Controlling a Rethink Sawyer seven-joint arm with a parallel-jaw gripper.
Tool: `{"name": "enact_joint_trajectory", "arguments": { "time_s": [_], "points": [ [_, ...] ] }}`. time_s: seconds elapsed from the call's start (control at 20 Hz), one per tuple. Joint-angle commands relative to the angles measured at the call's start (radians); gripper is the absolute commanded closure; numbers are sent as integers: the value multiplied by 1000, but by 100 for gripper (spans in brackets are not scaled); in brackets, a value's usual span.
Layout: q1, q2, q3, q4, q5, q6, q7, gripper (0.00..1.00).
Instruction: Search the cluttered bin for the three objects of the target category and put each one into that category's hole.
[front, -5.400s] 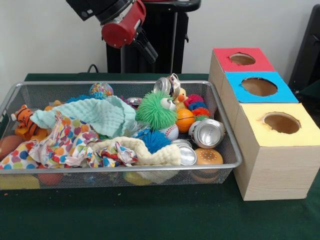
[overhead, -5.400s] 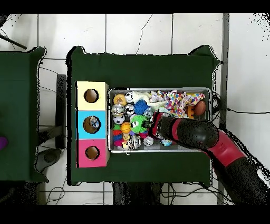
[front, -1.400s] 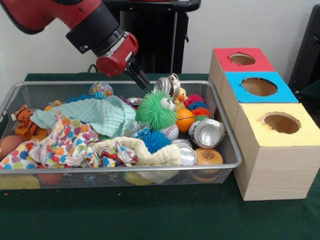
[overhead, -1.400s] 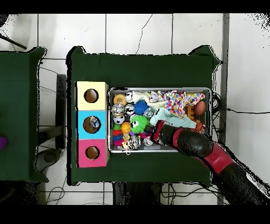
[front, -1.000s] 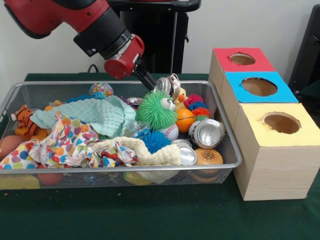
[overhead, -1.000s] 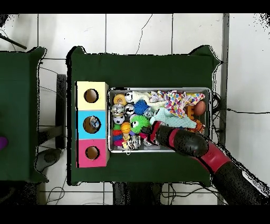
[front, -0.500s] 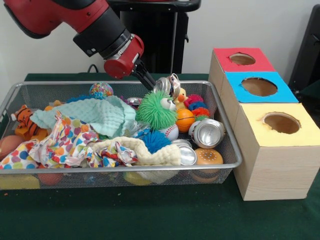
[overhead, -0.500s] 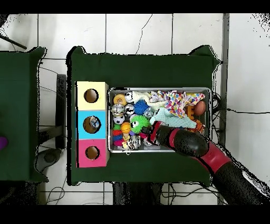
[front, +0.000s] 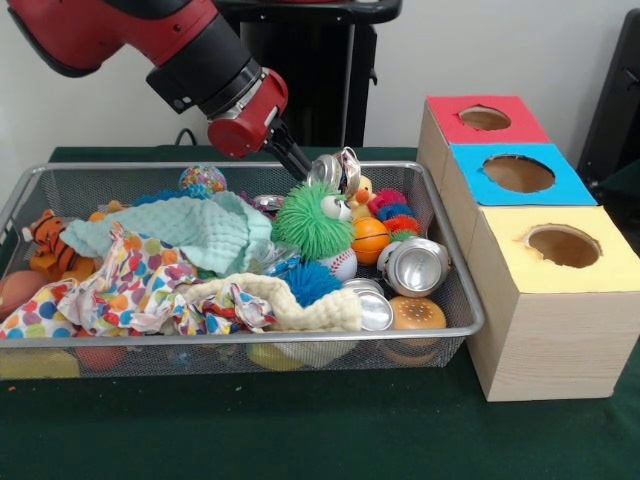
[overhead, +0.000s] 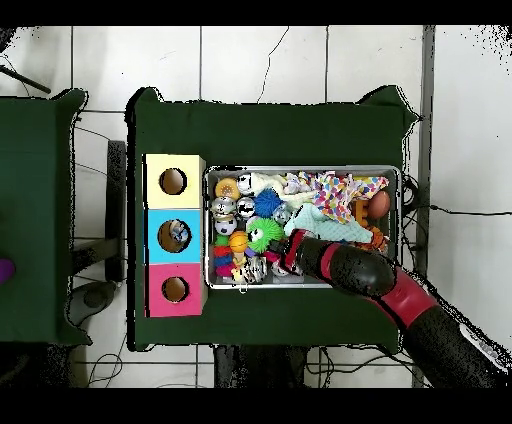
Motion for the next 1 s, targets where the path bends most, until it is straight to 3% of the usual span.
{"name": "enact_joint_trajectory", "arguments": {
  "time_s": [0.05, 0.5, 1.0],
  "points": [
    [-6, 35, 4, -130, 36, 41, 148, 100],
    [-6, 124, -6, -213, 30, 92, 84, 100],
    [-13, 142, 13, -211, 28, 79, 103, 100]
  ]
}}
